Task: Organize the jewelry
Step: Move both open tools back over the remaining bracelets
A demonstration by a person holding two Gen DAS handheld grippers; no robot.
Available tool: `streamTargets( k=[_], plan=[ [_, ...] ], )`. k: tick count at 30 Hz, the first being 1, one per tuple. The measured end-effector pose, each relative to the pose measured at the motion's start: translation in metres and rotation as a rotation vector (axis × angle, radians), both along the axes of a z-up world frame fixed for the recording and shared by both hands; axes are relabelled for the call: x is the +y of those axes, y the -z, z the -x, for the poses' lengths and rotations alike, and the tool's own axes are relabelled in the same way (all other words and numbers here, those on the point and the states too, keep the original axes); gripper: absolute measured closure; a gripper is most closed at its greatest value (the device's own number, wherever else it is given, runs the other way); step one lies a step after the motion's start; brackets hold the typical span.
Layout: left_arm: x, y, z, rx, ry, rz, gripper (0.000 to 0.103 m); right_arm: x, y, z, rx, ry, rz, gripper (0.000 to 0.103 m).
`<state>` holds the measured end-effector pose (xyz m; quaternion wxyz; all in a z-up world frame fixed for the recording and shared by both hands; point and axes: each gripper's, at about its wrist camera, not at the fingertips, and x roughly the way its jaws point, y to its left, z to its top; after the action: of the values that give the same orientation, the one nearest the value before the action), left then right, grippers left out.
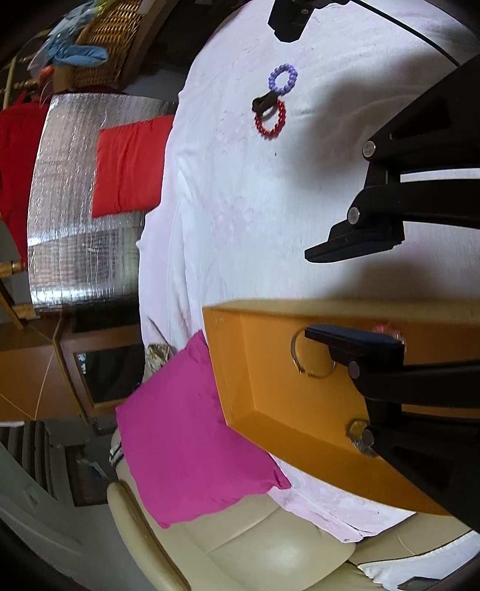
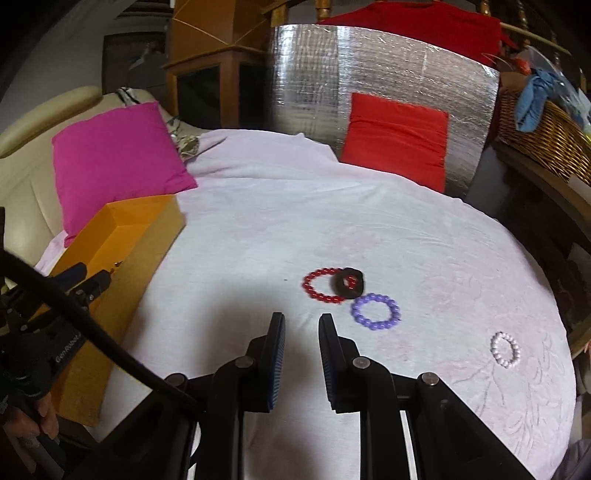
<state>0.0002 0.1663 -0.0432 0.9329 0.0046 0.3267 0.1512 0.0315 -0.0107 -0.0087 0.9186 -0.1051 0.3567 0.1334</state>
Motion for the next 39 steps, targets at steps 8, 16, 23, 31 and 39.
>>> streamTargets(
  k=[8,16,23,31,39],
  plan=[
    [-0.031,0.004,-0.011,0.013,0.052,-0.013,0.068,-0.025,0.001,0.001,-0.005,0.042,0.008,0.081],
    [-0.067,0.009,-0.022,0.029,0.116,-0.025,0.068,-0.059,0.002,0.0,-0.006,0.104,0.026,0.081],
    [-0.088,0.013,-0.028,0.039,0.149,-0.031,0.068,-0.084,-0.002,0.002,-0.005,0.146,0.027,0.081],
    [-0.102,0.015,-0.031,0.045,0.178,-0.032,0.068,-0.098,-0.003,0.005,-0.006,0.17,0.03,0.081],
    [-0.107,0.016,-0.031,0.048,0.188,-0.032,0.068,-0.105,-0.004,0.007,-0.01,0.186,0.032,0.081]
  ],
)
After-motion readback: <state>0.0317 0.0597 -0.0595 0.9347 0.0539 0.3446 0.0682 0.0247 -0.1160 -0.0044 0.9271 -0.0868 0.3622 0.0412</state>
